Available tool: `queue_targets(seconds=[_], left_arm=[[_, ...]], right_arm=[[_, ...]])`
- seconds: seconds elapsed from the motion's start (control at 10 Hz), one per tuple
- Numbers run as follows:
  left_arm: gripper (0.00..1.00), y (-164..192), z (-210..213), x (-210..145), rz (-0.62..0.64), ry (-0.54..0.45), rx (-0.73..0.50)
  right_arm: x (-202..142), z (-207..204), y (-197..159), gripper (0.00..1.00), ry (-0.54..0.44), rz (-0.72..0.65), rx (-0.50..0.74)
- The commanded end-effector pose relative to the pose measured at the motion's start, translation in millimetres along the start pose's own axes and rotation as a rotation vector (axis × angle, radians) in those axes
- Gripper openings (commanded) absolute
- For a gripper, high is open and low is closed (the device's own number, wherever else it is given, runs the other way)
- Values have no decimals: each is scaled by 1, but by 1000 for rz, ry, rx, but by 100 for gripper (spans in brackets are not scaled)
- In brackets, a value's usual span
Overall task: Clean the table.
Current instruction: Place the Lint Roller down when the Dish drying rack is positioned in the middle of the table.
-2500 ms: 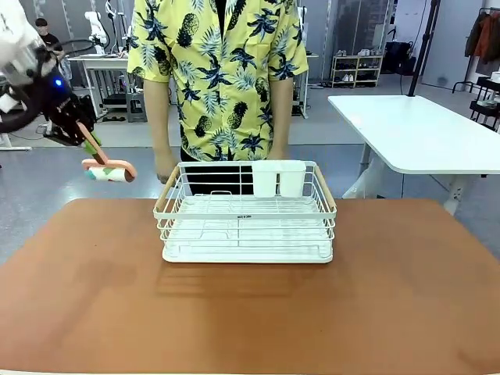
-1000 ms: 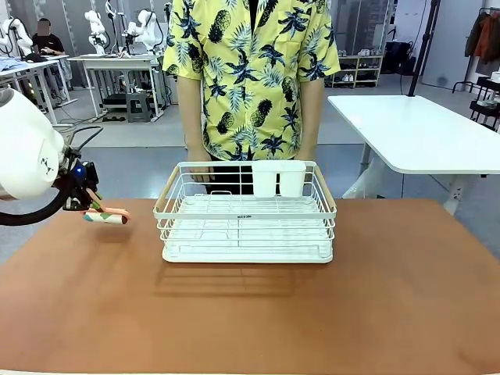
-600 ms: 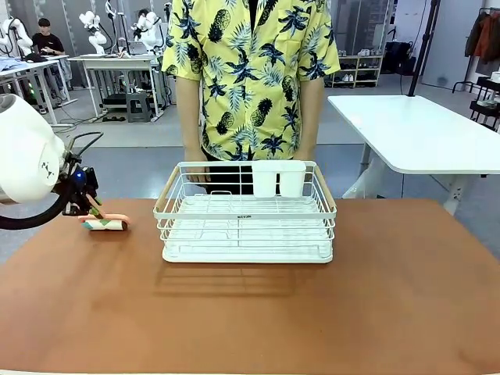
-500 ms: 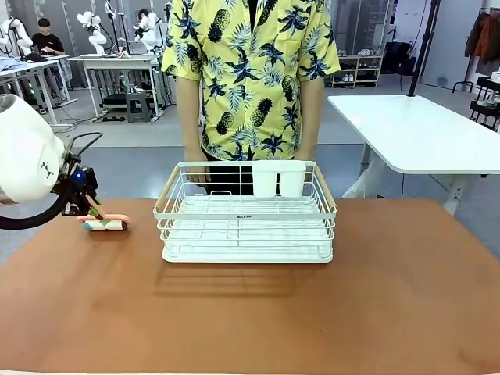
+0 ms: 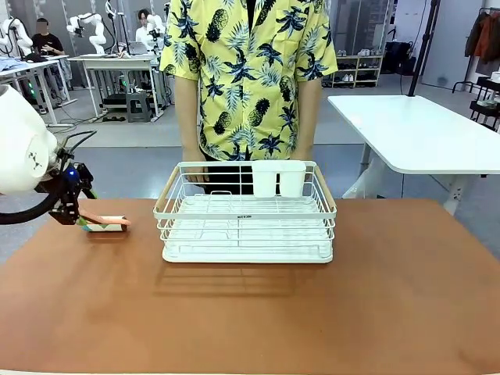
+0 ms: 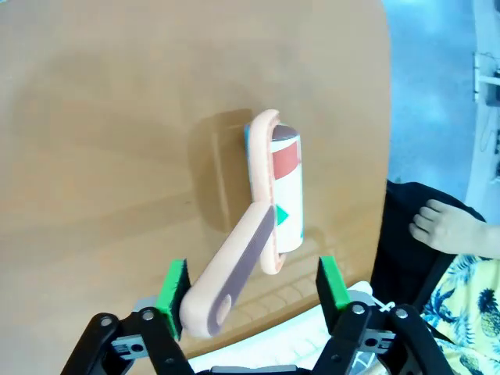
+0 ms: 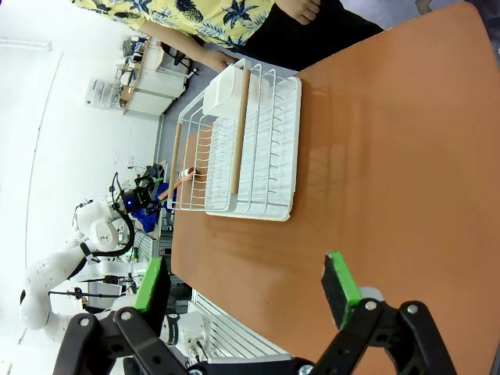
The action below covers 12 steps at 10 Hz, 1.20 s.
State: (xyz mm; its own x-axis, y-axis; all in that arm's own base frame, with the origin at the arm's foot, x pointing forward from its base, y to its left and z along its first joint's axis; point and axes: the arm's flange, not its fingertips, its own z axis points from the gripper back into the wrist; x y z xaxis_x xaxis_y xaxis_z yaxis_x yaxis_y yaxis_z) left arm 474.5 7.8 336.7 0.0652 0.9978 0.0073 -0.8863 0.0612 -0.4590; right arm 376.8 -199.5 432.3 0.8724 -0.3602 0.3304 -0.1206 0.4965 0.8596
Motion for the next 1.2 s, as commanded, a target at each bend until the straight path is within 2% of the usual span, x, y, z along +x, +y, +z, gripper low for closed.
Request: queue_targets(seconds=[0.0, 0.1, 0.4, 0.6, 0.7, 1.1], left_arm=[[95, 0, 30, -16, 18, -15, 141], [100, 2, 38, -18, 27, -50, 184], [100, 6, 64, -29, 56, -41, 279], [100, 6, 62, -26, 103, -25, 273], [100, 11, 59, -25, 38, -33, 261], [100, 11, 59, -25, 38, -33, 261]], right_arm=[[1, 1, 2, 100, -10, 12, 16], [1, 1, 2, 100, -10, 12, 16], [1, 1, 2, 100, -10, 12, 16], [1, 1, 2, 100, -10, 12, 16], [1, 1, 2, 100, -10, 12, 16], [1, 1, 2, 100, -10, 12, 16]])
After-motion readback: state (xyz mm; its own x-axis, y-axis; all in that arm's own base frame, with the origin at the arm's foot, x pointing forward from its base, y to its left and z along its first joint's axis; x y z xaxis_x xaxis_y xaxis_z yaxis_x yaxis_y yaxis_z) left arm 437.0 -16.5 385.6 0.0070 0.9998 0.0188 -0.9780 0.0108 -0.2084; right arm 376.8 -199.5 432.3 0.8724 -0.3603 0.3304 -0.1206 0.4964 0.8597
